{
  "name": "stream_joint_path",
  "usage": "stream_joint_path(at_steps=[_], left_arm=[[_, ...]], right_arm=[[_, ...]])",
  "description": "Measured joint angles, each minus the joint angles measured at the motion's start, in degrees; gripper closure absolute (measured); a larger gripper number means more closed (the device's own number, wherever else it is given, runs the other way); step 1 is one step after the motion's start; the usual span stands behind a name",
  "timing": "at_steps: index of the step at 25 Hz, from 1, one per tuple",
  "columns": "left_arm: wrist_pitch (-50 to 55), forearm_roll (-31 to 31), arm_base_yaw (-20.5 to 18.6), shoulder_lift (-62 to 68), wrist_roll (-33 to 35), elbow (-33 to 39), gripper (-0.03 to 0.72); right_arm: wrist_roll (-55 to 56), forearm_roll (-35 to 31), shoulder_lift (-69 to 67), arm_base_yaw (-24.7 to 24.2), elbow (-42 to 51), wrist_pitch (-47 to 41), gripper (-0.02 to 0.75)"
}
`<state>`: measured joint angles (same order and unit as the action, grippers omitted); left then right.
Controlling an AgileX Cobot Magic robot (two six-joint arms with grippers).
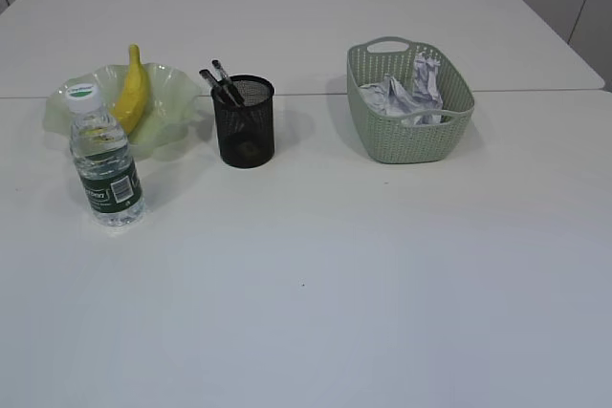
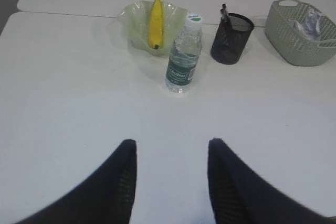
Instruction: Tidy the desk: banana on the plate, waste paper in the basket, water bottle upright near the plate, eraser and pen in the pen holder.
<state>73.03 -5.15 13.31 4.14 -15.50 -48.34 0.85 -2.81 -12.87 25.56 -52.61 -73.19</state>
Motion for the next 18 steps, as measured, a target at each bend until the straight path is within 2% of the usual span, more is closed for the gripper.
stream_joint_path(at_steps=[6, 18], left_arm=[[0.0, -0.5, 0.0, -0.9, 0.3, 3.7, 0.367], [-0.1, -0.9, 0.0, -3.7, 3.9, 13.4, 0.367]], right_arm=[[0.0, 0.4, 5.0, 0.0, 4.0, 0.0, 0.54], [0.0, 1.7, 10.4, 0.0, 21.1, 0.0, 0.525]])
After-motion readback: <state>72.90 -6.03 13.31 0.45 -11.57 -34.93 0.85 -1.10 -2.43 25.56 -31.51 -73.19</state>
